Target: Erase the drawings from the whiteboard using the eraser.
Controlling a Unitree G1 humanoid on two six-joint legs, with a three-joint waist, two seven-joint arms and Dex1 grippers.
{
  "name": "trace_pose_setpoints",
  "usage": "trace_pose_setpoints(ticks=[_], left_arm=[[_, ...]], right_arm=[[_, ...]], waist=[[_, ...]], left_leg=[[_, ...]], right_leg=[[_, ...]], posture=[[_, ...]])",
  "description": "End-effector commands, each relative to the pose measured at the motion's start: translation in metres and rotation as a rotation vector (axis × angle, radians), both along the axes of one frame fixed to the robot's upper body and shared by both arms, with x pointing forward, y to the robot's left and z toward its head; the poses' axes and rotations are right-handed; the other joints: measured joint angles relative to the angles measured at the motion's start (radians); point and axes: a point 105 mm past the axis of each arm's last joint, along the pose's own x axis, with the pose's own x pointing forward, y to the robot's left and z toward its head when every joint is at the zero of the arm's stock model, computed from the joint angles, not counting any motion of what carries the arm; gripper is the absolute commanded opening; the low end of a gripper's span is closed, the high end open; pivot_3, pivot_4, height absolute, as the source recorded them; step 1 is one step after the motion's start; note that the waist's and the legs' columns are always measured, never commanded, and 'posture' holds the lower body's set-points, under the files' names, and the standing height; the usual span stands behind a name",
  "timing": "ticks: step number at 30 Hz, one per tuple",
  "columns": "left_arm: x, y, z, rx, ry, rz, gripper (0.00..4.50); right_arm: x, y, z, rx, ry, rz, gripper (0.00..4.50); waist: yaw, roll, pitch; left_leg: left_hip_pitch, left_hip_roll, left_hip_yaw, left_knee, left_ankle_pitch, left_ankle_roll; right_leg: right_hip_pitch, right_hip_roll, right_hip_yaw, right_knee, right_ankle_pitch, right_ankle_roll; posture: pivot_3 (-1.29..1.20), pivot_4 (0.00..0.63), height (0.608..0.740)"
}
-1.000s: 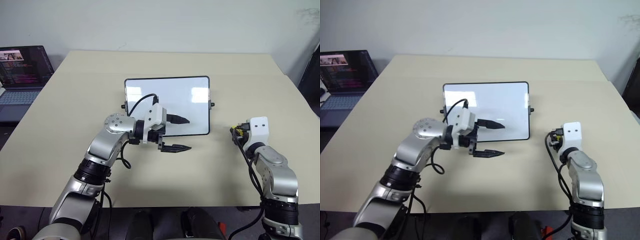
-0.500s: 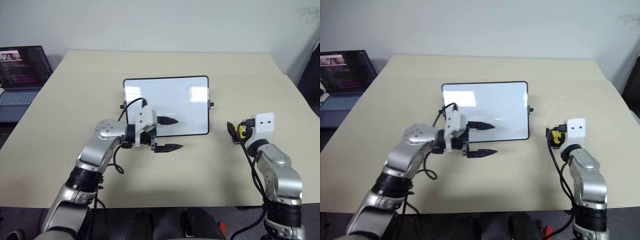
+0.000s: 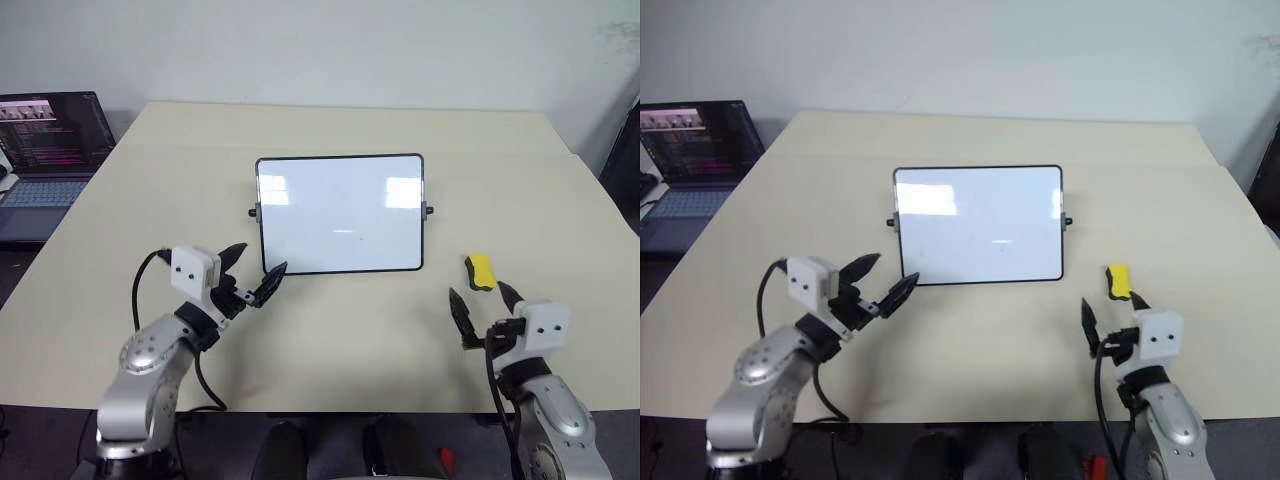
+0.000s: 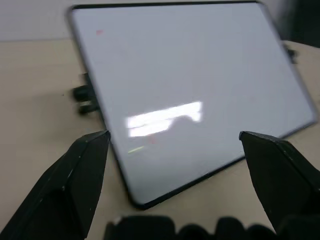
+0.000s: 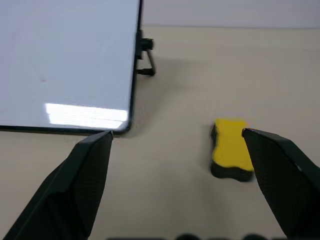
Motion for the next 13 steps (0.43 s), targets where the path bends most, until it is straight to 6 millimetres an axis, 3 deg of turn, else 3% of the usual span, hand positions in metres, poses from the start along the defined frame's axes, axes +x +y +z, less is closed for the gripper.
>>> trace_pose_setpoints(ticks=[1,4,13], left_arm=[[-0.019,0.04,0.021,0.099,-0.152,0.303,4.5],[-0.029,0.058,0.022,0.125,-0.165,0.419,4.5],[-0.018,0.066,0.012,0.119,-0.109,0.484,4.5]], right_arm=[[0.001,-0.004,0.003,0.013,-0.075,0.024,4.47],[0.008,-0.005,0.004,0.011,-0.097,0.041,4.47],[0.019,-0.008,0.015,0.015,-0.116,0.015,4.47]], waist=[[-0.005,-0.001,0.0],[-0.003,0.0,0.0],[0.005,0.0,0.0]], left_leg=[[0.001,0.001,0.0,0.0,0.0,0.0],[0.003,0.001,0.001,-0.001,0.0,0.0],[0.008,0.0,0.003,-0.002,0.0,0.0]], right_leg=[[0.0,0.001,0.001,0.0,0.0,0.0],[0.0,0.002,0.001,0.001,0.0,0.0],[0.009,0.002,-0.001,-0.004,-0.001,-0.002]], posture=[[0.0,0.15,0.74],[0.0,0.15,0.74],[0.0,0.15,0.74]])
